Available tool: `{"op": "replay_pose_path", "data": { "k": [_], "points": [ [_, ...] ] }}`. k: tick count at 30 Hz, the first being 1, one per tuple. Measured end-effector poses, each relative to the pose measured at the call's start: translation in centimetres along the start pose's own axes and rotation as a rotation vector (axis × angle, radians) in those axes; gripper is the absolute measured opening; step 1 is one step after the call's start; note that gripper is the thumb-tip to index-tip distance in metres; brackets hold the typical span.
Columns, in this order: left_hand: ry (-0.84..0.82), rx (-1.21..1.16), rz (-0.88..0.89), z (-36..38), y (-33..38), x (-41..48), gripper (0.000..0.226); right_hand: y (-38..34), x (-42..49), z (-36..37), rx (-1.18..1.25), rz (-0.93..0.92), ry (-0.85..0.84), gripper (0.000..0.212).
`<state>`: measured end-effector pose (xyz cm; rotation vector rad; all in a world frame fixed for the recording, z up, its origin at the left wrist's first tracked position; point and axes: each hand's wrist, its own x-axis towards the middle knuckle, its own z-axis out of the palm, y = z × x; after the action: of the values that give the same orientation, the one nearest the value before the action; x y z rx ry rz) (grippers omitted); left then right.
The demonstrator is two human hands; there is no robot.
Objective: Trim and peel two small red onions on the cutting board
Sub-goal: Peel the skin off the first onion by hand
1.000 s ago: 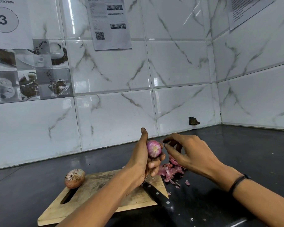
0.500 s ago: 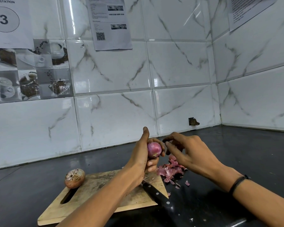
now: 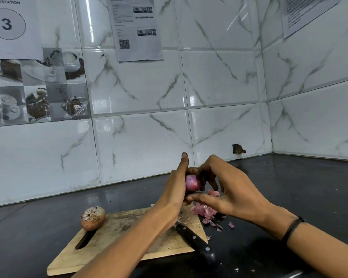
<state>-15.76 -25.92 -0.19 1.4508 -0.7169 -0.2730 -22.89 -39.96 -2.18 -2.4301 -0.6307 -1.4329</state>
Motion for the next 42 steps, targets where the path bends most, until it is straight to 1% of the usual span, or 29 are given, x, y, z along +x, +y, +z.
{"op": "replay_pose_path", "data": {
  "k": [3,8,11,13,15,18,20,23,26,31,36,42],
  "points": [
    [-0.030,0.024,0.018,0.2,0.0,-0.2,0.065,0.1,0.0,0.1,-0.011,-0.022,0.001,0.035],
    [-0.027,0.053,0.029,0.3,-0.2,0.0,0.067,0.3,-0.2,0.2,-0.019,-0.021,-0.025,0.032],
    [-0.049,0.028,0.013,0.2,-0.3,0.0,0.065,0.5,-0.3,0.2,-0.039,-0.022,-0.041,0.020],
    [-0.059,0.015,0.014,0.2,-0.2,0.0,0.064,0.6,-0.3,0.4,-0.038,-0.014,-0.047,0.015],
    [-0.055,0.009,0.017,0.1,-0.3,0.1,0.064,0.6,-0.2,0.4,-0.044,-0.011,-0.038,0.020],
    [-0.035,0.014,0.024,0.0,-0.3,0.3,0.063,0.6,-0.2,0.1,-0.039,0.048,-0.001,0.037],
    [-0.032,0.020,0.023,0.1,-0.4,0.4,0.064,0.5,-0.1,0.0,-0.029,0.069,0.028,0.041],
    [-0.016,0.076,0.029,0.2,-0.4,0.5,0.068,0.2,0.0,0.3,-0.018,0.060,0.021,0.043],
    [-0.031,0.139,0.059,0.3,-0.4,0.4,0.072,0.2,-0.1,0.5,0.014,0.075,-0.025,0.042],
    [-0.043,0.175,0.061,0.5,-0.5,0.1,0.072,0.5,-0.2,0.5,0.005,0.070,-0.054,0.041],
    [-0.021,0.149,0.018,0.2,-0.7,0.5,0.068,0.5,-0.3,1.0,-0.104,0.068,-0.072,0.041],
    [-0.016,0.126,0.022,-0.2,-0.8,0.8,0.071,0.7,-0.2,0.4,-0.024,0.119,-0.040,0.045]
  ]
}}
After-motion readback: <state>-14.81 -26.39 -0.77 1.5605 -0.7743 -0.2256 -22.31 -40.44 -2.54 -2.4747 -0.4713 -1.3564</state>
